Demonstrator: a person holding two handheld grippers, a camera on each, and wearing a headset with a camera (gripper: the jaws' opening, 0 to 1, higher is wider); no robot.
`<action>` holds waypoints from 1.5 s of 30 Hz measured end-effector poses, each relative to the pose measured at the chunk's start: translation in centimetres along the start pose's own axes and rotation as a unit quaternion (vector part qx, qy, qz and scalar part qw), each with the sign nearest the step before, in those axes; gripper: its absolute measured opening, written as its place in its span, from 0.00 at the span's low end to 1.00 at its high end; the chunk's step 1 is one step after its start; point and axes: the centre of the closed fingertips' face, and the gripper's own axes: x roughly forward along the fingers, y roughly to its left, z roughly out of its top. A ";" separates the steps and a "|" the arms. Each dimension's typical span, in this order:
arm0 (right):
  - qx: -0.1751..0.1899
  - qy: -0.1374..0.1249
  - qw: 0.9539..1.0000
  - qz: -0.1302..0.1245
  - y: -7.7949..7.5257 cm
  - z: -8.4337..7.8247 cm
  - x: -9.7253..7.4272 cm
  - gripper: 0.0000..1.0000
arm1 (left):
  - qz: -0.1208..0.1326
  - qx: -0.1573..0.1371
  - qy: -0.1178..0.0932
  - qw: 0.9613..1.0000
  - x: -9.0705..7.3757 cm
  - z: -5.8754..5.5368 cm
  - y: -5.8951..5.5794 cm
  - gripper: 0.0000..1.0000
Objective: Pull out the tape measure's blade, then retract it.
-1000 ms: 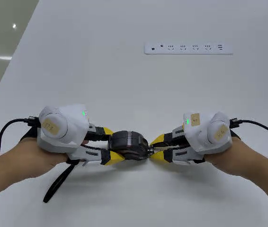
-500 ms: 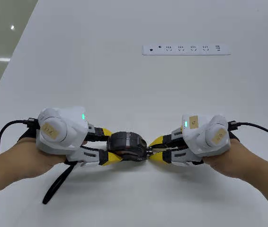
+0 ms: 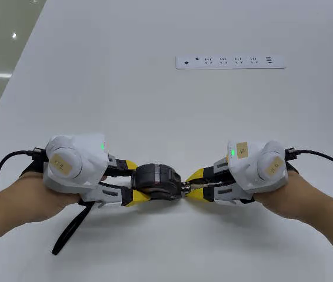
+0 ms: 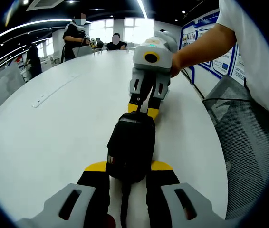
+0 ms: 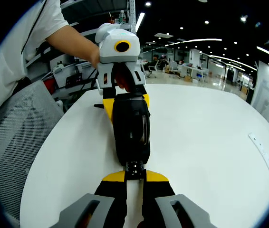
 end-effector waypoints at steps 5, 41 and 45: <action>0.003 -0.001 1.000 -0.004 0.0 -0.4 -0.5 0.07 | -0.002 0.001 0.001 1.000 0.1 0.0 0.0 0.23; 0.006 0.037 0.999 -0.039 -0.9 -5.3 -6.9 0.07 | -0.005 -0.007 0.006 1.000 0.2 0.0 0.0 0.23; 0.007 0.043 0.998 -0.041 -0.9 -5.8 -7.6 0.07 | -0.005 -0.008 0.006 1.000 0.2 0.0 0.1 0.24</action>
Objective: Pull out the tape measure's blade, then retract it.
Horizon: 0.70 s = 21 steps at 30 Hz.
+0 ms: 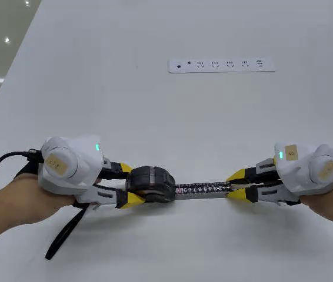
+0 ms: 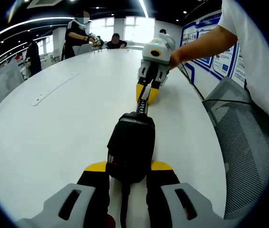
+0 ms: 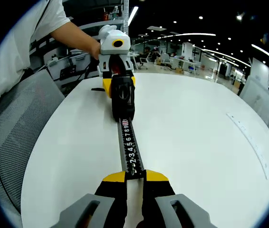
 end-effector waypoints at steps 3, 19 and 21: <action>0.000 0.005 1.000 -0.001 -0.1 -0.3 -0.5 0.07 | 0.000 0.000 0.000 1.000 0.0 0.0 0.0 0.24; -0.004 0.026 1.000 -0.009 -0.5 -1.9 -2.7 0.07 | 0.000 0.003 0.001 1.000 0.1 0.2 -0.1 0.24; -0.002 0.028 1.000 -0.008 -0.5 -2.1 -2.9 0.07 | 0.000 0.003 0.002 1.000 0.1 0.2 -0.1 0.24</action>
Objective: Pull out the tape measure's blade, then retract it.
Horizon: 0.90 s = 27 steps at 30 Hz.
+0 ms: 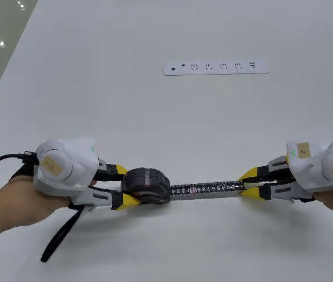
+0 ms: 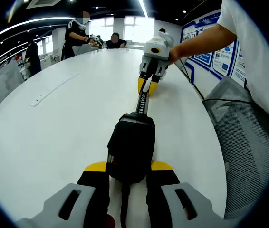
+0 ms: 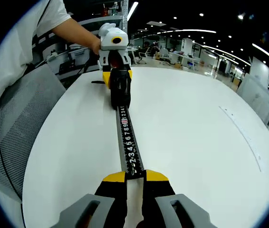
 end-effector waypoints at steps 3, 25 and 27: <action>0.004 0.003 1.000 0.002 0.1 -0.3 -0.3 0.07 | 0.000 0.003 0.002 1.000 0.0 0.0 0.0 0.24; 0.017 0.036 0.999 -0.011 -0.5 -4.1 -3.7 0.07 | -0.001 0.000 0.006 1.000 0.1 -0.2 0.1 0.24; 0.020 0.037 0.999 -0.013 -0.5 -4.4 -3.9 0.07 | -0.001 0.001 0.006 1.000 0.1 -0.2 0.1 0.24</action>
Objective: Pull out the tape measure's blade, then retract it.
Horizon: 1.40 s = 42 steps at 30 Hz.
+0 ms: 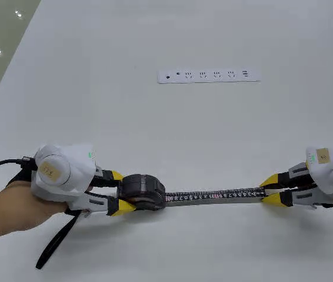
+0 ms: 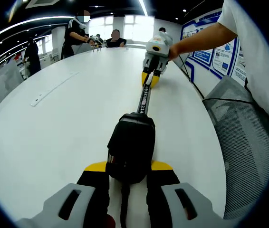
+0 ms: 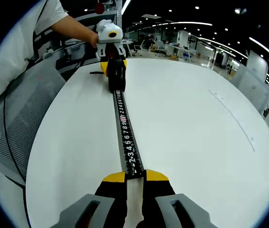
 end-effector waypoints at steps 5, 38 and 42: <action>0.001 0.008 1.000 -0.004 -0.1 -0.7 -0.6 0.07 | 0.000 0.001 0.001 1.000 0.0 -0.1 0.0 0.24; 0.005 0.028 0.999 -0.015 -0.6 -2.5 -2.5 0.08 | 0.006 -0.005 0.008 1.000 0.0 0.2 -0.2 0.25; -0.009 0.043 0.999 -0.010 -0.6 -2.6 -2.4 0.08 | 0.005 -0.010 0.009 1.000 0.0 0.3 -0.3 0.25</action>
